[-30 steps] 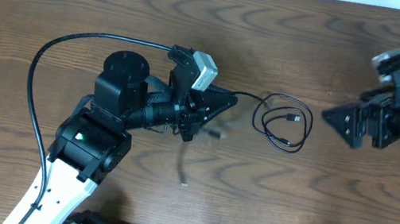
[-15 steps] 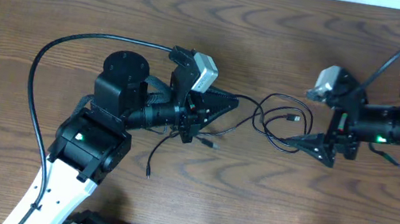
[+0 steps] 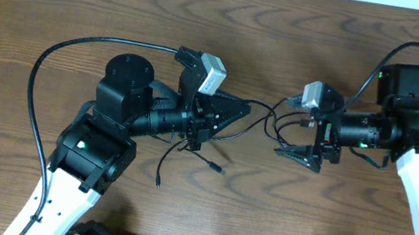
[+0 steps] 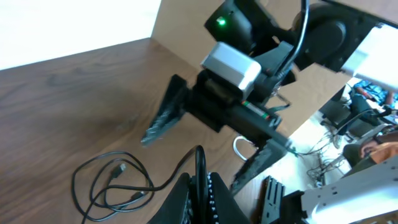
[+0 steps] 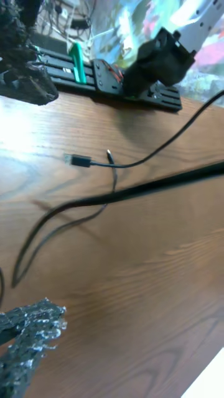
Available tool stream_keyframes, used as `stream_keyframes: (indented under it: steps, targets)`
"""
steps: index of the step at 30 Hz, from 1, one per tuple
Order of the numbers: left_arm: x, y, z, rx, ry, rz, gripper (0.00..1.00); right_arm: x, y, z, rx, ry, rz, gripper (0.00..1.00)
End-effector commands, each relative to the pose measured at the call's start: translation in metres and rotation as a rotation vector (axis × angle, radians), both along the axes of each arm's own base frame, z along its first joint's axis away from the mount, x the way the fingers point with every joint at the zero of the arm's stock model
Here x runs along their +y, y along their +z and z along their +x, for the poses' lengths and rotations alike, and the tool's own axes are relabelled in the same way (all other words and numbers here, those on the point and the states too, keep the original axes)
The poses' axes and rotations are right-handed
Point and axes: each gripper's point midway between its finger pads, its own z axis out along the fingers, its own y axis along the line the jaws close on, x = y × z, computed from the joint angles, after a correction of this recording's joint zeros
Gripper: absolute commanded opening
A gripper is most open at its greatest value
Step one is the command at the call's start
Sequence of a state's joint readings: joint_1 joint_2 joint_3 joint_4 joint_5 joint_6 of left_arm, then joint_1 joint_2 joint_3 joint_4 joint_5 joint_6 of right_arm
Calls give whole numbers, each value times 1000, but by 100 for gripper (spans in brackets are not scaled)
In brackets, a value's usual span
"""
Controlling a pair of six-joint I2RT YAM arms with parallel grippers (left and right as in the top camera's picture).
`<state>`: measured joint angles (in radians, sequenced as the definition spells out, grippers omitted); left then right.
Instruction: Untangle cables
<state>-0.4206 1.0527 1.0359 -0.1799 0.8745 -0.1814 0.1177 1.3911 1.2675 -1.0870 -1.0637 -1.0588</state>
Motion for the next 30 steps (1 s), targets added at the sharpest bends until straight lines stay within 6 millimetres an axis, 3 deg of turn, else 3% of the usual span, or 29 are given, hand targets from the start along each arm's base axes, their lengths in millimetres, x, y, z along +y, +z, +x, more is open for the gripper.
stream_keyframes:
  steps: [1,5,8,10,12,14,15,19,24,28,30]
  targets:
    - [0,10,-8,-5,-27,-25,7,13,0,-3,40,20,49,97]
    - [-1,12,-13,0,-50,-34,8,24,-8,8,57,24,60,95]
    - [0,13,-14,-4,-50,-35,7,30,-15,13,75,29,61,87]
    - [0,14,-15,-8,-50,-37,7,34,-20,16,88,35,57,54]
    - [1,15,-15,-12,-50,-38,7,35,-26,18,104,37,53,36]
    - [1,15,-15,-13,-47,-37,7,36,-28,18,114,37,51,6]
    - [1,15,-15,-14,-47,-37,8,35,-29,19,125,30,52,1]
    - [1,13,-15,-10,-48,-31,8,31,-27,29,179,-46,45,1]
    - [1,0,-15,6,-56,7,25,15,-24,48,246,-259,-43,1]
    - [1,-11,-15,21,-64,37,33,0,3,58,238,-443,-72,1]
    - [1,-16,-15,30,-68,52,33,-9,27,60,220,-546,-57,1]
